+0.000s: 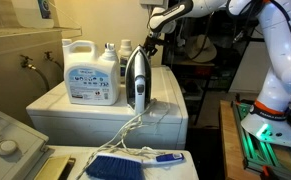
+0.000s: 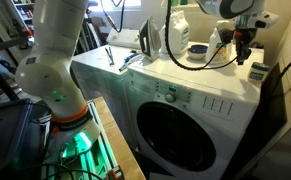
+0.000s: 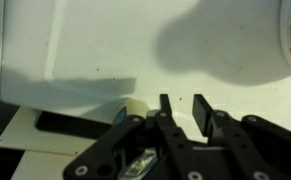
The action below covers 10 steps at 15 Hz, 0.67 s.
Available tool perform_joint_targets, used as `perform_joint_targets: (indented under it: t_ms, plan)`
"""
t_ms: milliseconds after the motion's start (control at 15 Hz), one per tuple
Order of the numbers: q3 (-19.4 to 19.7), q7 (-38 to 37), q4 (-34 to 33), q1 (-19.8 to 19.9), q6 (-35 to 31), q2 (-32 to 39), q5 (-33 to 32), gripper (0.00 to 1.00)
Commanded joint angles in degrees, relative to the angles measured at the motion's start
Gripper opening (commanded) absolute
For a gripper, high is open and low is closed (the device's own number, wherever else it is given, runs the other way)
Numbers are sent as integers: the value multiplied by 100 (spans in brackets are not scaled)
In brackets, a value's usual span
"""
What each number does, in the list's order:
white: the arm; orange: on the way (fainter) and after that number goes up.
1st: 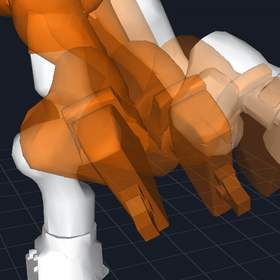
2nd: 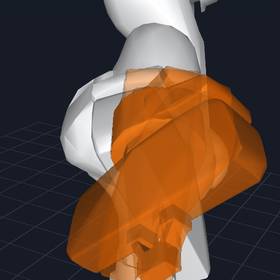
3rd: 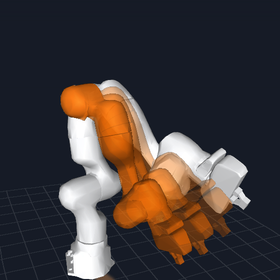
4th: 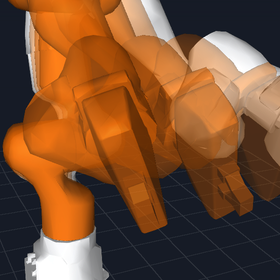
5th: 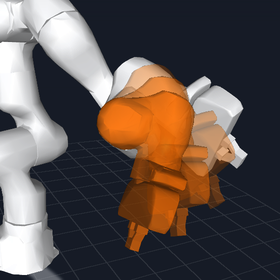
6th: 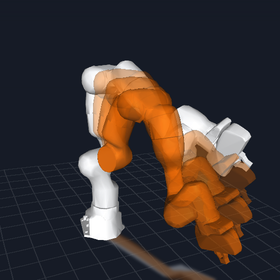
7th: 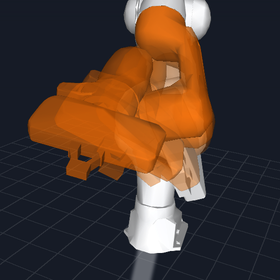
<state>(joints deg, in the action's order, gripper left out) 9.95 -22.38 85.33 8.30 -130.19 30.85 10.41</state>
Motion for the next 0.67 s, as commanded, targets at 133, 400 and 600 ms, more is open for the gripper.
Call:
perform_joint_targets:
  t_ms: [133,400,600]
  plan:
    - [327,-71,-151,12,-115,-116,-693,77]
    - [464,-251,-319,83,-137,76,-785,100]
    - [437,-488,-356,155,-183,245,-597,100]
